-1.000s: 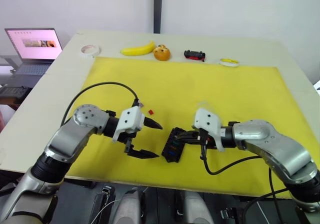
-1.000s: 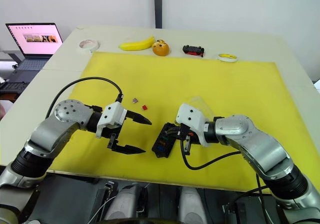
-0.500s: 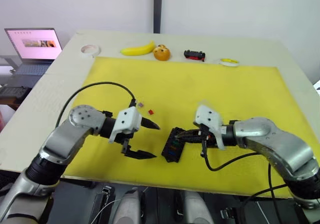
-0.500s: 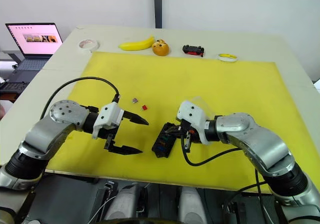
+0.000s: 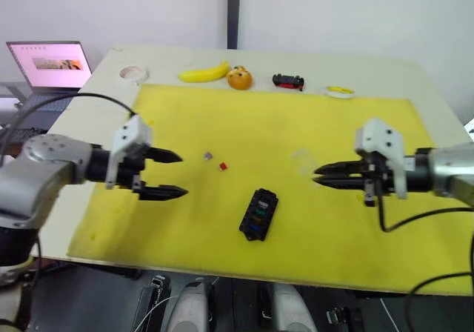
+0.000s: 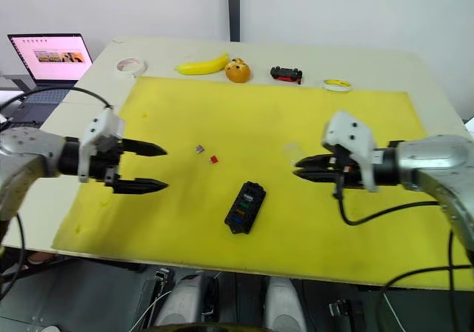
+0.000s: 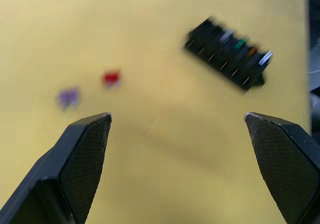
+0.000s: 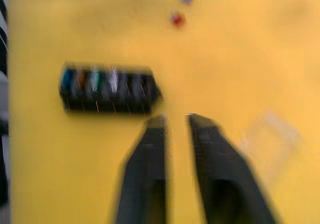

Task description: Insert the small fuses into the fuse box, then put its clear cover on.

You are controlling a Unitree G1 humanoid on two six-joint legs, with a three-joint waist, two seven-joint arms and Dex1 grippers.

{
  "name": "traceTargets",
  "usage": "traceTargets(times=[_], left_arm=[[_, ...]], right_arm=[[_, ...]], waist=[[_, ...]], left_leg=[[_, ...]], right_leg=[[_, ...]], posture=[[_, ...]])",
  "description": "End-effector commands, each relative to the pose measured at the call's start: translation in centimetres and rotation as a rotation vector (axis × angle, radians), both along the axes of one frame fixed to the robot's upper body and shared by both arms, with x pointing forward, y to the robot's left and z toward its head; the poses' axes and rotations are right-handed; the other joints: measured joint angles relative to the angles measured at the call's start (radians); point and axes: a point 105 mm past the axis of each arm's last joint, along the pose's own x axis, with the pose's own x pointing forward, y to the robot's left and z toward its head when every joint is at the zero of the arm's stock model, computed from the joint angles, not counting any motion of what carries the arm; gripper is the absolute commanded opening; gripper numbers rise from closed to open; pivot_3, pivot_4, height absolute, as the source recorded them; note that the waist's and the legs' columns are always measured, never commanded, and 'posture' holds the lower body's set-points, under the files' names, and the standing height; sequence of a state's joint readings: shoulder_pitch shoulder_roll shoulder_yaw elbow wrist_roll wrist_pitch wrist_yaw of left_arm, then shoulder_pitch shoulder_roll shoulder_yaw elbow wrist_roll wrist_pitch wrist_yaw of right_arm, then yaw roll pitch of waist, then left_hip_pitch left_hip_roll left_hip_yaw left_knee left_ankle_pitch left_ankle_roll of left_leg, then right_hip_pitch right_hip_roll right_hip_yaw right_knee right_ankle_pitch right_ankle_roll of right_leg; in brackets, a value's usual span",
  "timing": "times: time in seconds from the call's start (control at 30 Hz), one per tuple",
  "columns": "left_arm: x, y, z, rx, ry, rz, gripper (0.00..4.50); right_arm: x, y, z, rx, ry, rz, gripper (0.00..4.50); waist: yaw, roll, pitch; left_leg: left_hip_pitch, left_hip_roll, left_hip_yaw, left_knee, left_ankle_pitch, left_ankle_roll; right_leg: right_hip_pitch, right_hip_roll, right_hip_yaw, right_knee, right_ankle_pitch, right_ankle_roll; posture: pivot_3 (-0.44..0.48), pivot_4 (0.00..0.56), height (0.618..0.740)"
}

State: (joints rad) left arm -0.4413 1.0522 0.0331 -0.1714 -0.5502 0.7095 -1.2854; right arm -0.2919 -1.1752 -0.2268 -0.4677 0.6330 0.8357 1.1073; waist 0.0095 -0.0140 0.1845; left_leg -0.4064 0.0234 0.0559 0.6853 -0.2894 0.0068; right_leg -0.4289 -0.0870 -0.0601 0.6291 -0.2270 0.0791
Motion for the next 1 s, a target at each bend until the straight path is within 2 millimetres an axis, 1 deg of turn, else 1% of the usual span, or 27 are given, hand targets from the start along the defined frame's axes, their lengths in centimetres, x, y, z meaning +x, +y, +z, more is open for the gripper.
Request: traceTargets(times=[0.03, 0.13, 0.17, 0.23, 0.37, 0.47, 0.57, 0.67, 0.8, 0.87, 0.9, 0.93, 1.0], left_arm=[[0.0, 2.6, 1.0, 0.030, -0.029, 0.065, 4.50], [0.0, 4.5, 1.1, 0.058, -0.040, 0.119, 4.50], [0.0, 5.2, 1.1, 0.066, -0.046, 0.139, 4.50], [-0.1, 6.0, 1.2, 0.076, -0.054, 0.166, 4.50], [-0.3, 8.5, 1.7, 0.109, -0.071, 0.237, 4.50], [-0.4, 9.0, 1.7, 0.116, -0.080, 0.248, 4.50], [-0.2, 8.9, 1.5, 0.116, -0.094, 0.246, 4.50], [0.0, 8.1, 1.1, 0.100, -0.097, 0.227, 4.50], [0.7, 6.4, 0.2, 0.077, -0.112, 0.184, 4.50], [2.0, 4.8, -0.3, 0.045, -0.127, 0.168, 4.50], [2.7, 3.7, -0.4, -0.005, -0.116, 0.169, 4.50], [3.3, 2.6, -0.1, -0.096, -0.085, 0.186, 4.50], [4.4, 0.3, 0.9, -0.339, 0.068, 0.256, 4.50]], right_arm=[[-0.4, -2.5, 1.7, -0.059, -0.058, -0.020, 2.83], [-0.8, -4.7, 1.5, -0.103, -0.045, -0.063, 4.34], [-0.9, -5.3, 1.4, -0.122, -0.043, -0.078, 4.43], [-1.2, -6.1, 1.2, -0.147, -0.043, -0.094, 4.43], [-1.5, -8.1, 1.3, -0.166, -0.046, -0.163, 4.43], [-1.7, -8.5, 1.1, -0.173, -0.045, -0.172, 4.43], [-1.5, -8.2, 1.1, -0.173, -0.054, -0.162, 4.43], [-1.1, -7.4, 1.2, -0.166, -0.071, -0.138, 4.43], [-0.2, -5.5, 1.8, -0.138, -0.120, -0.080, 4.43], [0.3, -3.2, 1.8, -0.097, -0.143, -0.006, 4.43], [0.5, -1.9, 1.9, -0.066, -0.154, 0.029, 4.43], [0.7, -0.7, 1.9, -0.034, -0.161, 0.060, 4.43], [0.9, 1.5, 1.8, 0.003, -0.168, 0.124, 4.43]], waist=[[0.001, 0.000, 0.000], [0.002, 0.000, 0.000], [0.002, 0.000, 0.000], [0.003, 0.000, 0.000], [0.002, 0.000, 0.000], [0.002, 0.000, 0.000], [0.002, 0.001, 0.000], [0.001, 0.001, 0.000], [0.001, 0.001, 0.000], [0.002, 0.001, 0.000], [0.003, 0.000, 0.000], [0.004, 0.000, 0.000], [0.005, 0.000, 0.000]], left_leg=[[0.000, 0.000, 0.000, 0.000, 0.000, 0.000], [0.000, 0.001, 0.001, 0.000, 0.000, 0.000], [0.000, 0.001, 0.001, 0.000, 0.000, 0.000], [0.000, 0.001, 0.001, 0.000, 0.000, 0.000], [0.000, 0.002, 0.002, 0.000, 0.000, 0.000], [0.000, 0.002, 0.003, 0.000, 0.000, 0.000], [0.000, 0.002, 0.003, 0.000, 0.000, 0.000], [0.000, 0.002, 0.003, 0.000, 0.000, 0.000], [0.000, 0.002, 0.004, 0.000, 0.000, 0.000], [0.000, 0.002, 0.004, 0.000, 0.000, 0.000], [0.000, 0.002, 0.004, 0.000, 0.000, 0.000], [0.000, 0.002, 0.004, 0.000, 0.000, 0.000], [0.000, 0.001, 0.004, 0.001, 0.000, 0.000]], right_leg=[[0.000, 0.000, 0.000, 0.000, 0.000, 0.000], [-0.001, 0.000, 0.000, 0.000, 0.000, 0.000], [-0.001, 0.000, 0.000, 0.000, 0.000, 0.000], [-0.001, 0.000, 0.000, 0.000, 0.000, 0.000], [-0.001, 0.000, 0.000, 0.000, 0.000, 0.000], [-0.001, 0.000, 0.001, 0.000, 0.000, 0.000], [-0.001, 0.000, 0.001, 0.000, 0.000, 0.000], [-0.001, 0.000, 0.001, 0.000, 0.000, 0.000], [-0.002, 0.000, 0.002, 0.001, 0.000, 0.000], [-0.002, 0.000, 0.002, 0.001, 0.000, 0.000], [-0.002, 0.000, 0.002, 0.001, 0.000, 0.000], [-0.002, 0.000, 0.002, 0.001, 0.000, 0.000], [-0.001, 0.000, 0.002, 0.001, 0.000, 0.000]], posture=[[0.000, 0.150, 0.737], [0.000, 0.150, 0.737], [0.000, 0.150, 0.737], [0.000, 0.150, 0.737], [0.000, 0.150, 0.737], [0.000, 0.150, 0.737], [0.000, 0.150, 0.737], [0.000, 0.150, 0.737], [0.000, 0.150, 0.737], [0.000, 0.150, 0.737], [0.000, 0.150, 0.737], [0.000, 0.150, 0.737], [0.000, 0.150, 0.737]])
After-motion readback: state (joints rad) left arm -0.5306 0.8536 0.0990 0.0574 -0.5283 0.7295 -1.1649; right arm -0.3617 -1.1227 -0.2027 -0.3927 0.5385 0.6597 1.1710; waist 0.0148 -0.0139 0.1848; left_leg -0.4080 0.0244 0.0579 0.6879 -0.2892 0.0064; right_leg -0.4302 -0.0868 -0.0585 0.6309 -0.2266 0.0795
